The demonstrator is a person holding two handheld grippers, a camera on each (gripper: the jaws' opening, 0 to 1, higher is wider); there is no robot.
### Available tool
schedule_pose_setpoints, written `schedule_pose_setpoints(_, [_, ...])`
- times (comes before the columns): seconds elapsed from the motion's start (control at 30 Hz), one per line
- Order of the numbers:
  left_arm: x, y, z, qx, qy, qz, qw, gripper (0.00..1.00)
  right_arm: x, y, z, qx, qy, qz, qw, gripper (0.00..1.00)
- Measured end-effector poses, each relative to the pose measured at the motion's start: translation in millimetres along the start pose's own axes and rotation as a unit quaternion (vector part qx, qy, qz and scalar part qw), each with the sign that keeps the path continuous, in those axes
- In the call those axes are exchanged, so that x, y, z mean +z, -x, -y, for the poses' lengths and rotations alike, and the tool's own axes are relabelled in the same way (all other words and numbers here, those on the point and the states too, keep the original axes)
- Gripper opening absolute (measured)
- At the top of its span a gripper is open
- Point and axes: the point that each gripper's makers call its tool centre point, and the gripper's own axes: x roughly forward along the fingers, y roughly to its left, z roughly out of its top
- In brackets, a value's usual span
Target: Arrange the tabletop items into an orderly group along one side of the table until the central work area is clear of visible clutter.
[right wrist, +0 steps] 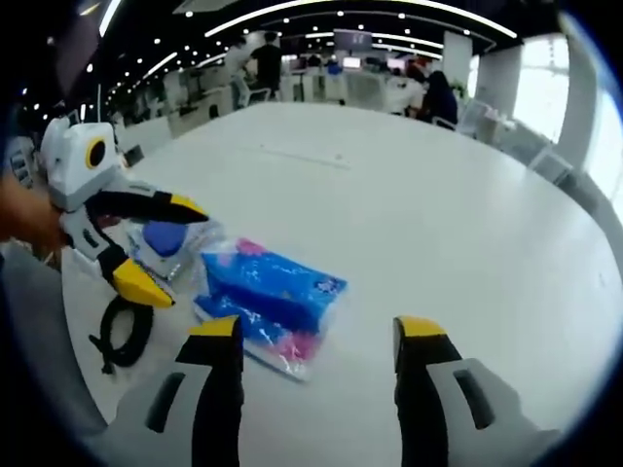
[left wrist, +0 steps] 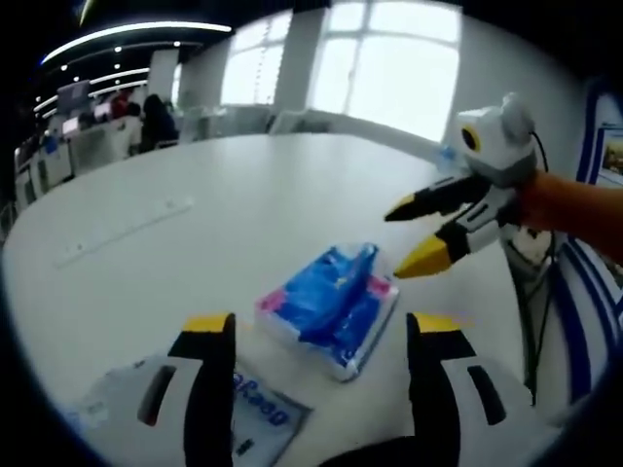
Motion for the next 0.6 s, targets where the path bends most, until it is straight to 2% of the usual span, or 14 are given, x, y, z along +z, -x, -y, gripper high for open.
schedule_pose_setpoints(0.23, [-3.1, 7, 12.2, -0.034, 0.012, -0.006, 0.9993, 0.99, 0.7, 7, -16, 0.017, 0.019, 0.004, 0.9997, 0.82])
schedule_pose_setpoints(0.4, [-6.8, 17, 21.9, -0.058, -0.001, -0.013, 0.9982, 1.0, 3.4, 13, -25, 0.028, 0.025, 0.011, 0.9992, 0.9])
schedule_pose_setpoints(0.6, [-9.0, 27, 22.5, -0.059, -0.002, -0.016, 0.9981, 1.0, 4.9, 18, -35, 0.035, 0.032, 0.012, 0.9988, 0.93])
